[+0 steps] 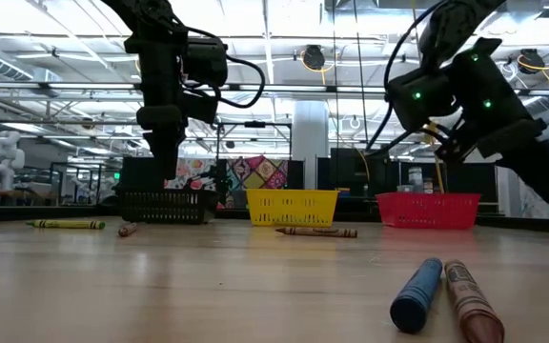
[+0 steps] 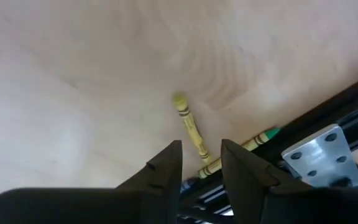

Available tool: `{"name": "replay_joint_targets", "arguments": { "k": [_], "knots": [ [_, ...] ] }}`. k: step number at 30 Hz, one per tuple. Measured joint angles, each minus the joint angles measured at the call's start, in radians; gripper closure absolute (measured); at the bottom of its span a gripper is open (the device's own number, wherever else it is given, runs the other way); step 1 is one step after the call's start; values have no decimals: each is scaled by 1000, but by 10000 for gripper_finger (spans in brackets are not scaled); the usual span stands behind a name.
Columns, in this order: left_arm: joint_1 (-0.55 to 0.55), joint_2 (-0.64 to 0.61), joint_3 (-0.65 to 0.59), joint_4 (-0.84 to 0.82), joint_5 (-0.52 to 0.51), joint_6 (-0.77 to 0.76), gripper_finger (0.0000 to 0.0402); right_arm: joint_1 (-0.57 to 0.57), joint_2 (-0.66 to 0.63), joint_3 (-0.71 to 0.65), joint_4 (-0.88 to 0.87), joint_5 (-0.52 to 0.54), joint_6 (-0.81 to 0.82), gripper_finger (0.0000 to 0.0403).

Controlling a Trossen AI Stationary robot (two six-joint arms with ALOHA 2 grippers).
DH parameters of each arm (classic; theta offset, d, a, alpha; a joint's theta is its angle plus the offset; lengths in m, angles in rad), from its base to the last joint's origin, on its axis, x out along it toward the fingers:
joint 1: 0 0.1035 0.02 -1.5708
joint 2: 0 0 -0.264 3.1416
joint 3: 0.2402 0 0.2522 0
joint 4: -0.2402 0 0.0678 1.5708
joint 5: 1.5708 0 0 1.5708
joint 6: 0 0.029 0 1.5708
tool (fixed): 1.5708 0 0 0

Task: Sort crayons
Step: Put the green crayon into the black bin

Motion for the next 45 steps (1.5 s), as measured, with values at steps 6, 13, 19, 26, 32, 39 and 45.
{"name": "replay_joint_targets", "arguments": {
  "k": [6, 13, 19, 26, 32, 39, 45],
  "knots": [
    [0, 0, 0, -5, 0, 0, 290, 52, 0, -15, 26, 1, -11, 303],
    [0, 0, 0, -6, 0, 0, 290, 93, 0, -83, 93, 3, 45, 303],
    [0, 0, 0, -5, 0, 0, 290, 98, 0, -132, 135, 4, 64, 303],
    [0, 0, 0, -5, 0, 0, 290, 98, 0, -170, 168, 3, 62, 303],
    [0, 0, 0, -5, 0, 0, 290, 98, -3, -214, 253, -28, 56, 304],
    [0, 0, 0, -5, 0, 0, 290, 97, -3, -235, 296, -56, 63, 348],
    [0, 0, 0, -4, 0, 0, 290, 97, -3, -236, 300, -59, 95, 395]
  ]
}}
